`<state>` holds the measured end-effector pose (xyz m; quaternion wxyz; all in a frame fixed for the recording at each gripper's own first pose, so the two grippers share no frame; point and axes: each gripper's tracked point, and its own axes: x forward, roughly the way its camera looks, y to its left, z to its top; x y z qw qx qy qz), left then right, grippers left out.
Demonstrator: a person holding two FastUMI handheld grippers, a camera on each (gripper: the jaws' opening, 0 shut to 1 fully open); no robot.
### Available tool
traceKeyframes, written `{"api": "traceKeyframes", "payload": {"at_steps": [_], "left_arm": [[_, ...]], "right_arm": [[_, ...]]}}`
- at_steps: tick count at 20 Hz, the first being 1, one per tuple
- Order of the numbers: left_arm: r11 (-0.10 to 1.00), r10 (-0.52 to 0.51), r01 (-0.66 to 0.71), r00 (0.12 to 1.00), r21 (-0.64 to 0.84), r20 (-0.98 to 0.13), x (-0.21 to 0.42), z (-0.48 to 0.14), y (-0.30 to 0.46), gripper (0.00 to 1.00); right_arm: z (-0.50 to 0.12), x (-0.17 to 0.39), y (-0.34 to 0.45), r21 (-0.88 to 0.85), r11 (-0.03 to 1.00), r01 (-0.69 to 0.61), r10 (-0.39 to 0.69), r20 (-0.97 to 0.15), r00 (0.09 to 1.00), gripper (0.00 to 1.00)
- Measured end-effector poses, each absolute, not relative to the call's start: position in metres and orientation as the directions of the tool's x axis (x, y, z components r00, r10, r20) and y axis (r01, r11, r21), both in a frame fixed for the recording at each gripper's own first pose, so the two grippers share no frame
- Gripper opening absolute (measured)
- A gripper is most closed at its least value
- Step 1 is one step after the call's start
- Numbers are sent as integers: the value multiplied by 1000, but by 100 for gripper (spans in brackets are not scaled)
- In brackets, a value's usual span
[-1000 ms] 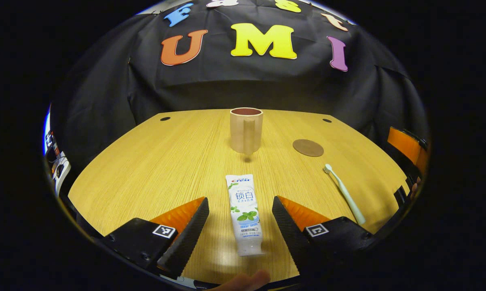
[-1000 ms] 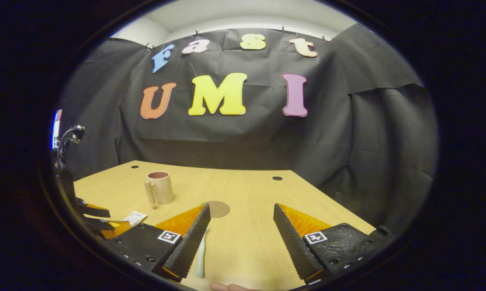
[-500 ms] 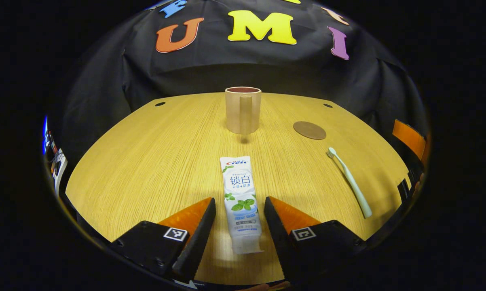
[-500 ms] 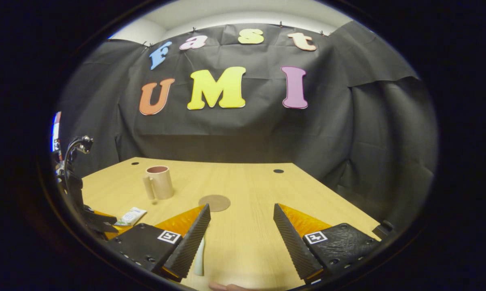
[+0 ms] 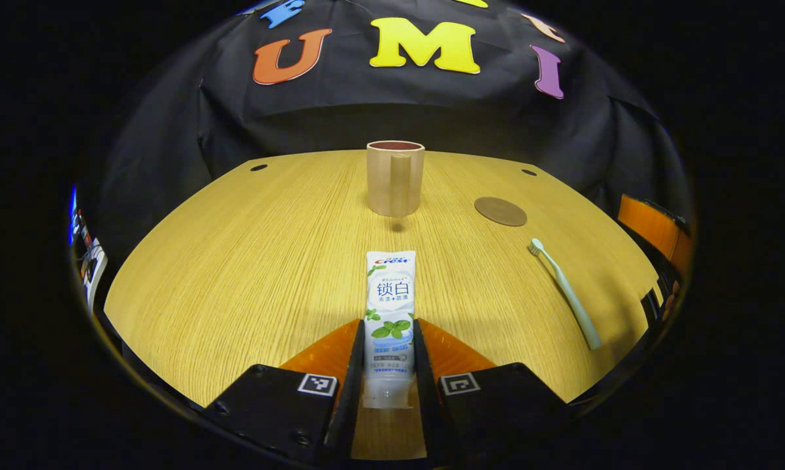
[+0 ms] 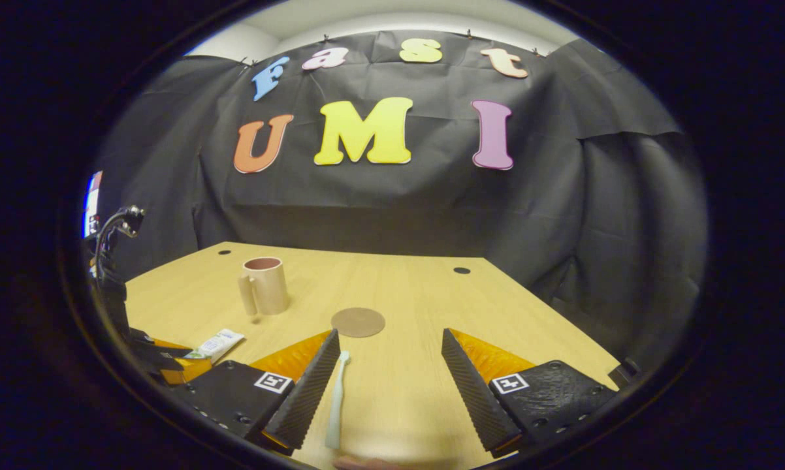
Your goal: Put the toothbrush and toothpaste on the desktop into the cup, then pick up the cup and place it on the coaster on the desktop.
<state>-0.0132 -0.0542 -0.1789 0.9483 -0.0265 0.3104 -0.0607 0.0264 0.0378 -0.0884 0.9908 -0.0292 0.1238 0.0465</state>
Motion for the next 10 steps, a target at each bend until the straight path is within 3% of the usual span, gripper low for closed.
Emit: {"api": "traceKeyframes", "payload": {"at_steps": [1,7,10], "left_arm": [[991,-131,98,814,-88,-566,-15,-175,-55,43],[994,-100,76,925,-79,-366,-7,-125,-43,42],[993,-105,80,942,-88,-320,-6,-113,-43,42]], "right_arm": [[-97,28,45,-50,992,-113,96,-272,958,95],[-154,45,72,-46,989,-140,109,-415,903,95],[-181,47,83,-5,989,-147,123,-517,847,95]]}}
